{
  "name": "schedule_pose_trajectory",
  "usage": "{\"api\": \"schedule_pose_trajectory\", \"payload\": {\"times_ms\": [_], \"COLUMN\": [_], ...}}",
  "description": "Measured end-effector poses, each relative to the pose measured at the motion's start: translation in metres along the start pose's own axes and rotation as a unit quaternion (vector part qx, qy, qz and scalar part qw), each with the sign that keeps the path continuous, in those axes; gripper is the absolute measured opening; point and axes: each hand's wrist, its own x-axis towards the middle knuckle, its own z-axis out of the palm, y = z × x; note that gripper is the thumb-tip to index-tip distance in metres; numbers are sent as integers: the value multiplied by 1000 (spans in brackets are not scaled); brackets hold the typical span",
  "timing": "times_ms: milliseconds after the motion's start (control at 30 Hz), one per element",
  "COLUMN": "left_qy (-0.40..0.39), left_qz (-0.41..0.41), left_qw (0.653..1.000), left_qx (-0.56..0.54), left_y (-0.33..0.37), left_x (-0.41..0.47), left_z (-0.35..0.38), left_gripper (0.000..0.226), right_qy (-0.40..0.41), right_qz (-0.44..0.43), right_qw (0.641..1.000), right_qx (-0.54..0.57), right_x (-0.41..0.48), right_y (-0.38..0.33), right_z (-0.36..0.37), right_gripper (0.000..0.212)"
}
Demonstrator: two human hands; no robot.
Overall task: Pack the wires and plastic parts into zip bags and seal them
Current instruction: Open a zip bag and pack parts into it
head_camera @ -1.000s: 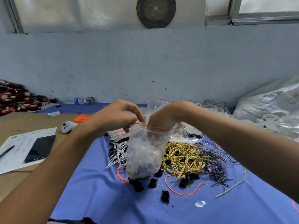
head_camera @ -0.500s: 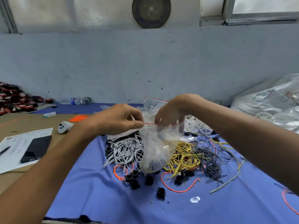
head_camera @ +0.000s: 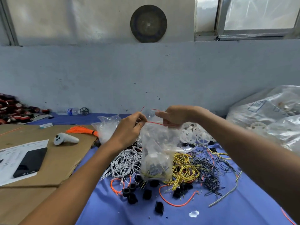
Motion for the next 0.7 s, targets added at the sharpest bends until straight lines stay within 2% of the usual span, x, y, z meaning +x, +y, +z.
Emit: {"api": "schedule_pose_trajectory", "payload": {"times_ms": [67,100,200,300,367,500,700], "left_qy": [22,29,43,53,48,12,23], "left_qz": [-16,-19,-21,-22,-31,-55,-52], "left_qw": [1000,999,998,997,997,998,997], "left_qx": [-5,-11,-29,-47,-58,-32,-51], "left_y": [-8,-10,-14,-15,-17,-23,-24], "left_x": [0,0,-2,-4,-6,-10,-11], "left_z": [3,3,2,0,-3,-7,-4], "left_gripper": [10,12,13,12,10,4,7], "right_qy": [104,118,71,73,73,84,93], "right_qz": [-79,-113,-163,-177,-178,-187,-195], "right_qw": [990,985,982,979,979,977,975], "right_qx": [-47,-59,-62,-68,-62,-57,-55], "right_x": [4,4,4,10,11,11,11], "right_y": [-2,-5,-22,-34,-38,-38,-40], "right_z": [5,8,15,22,25,28,31], "right_gripper": [50,48,59,28,16,13,14]}}
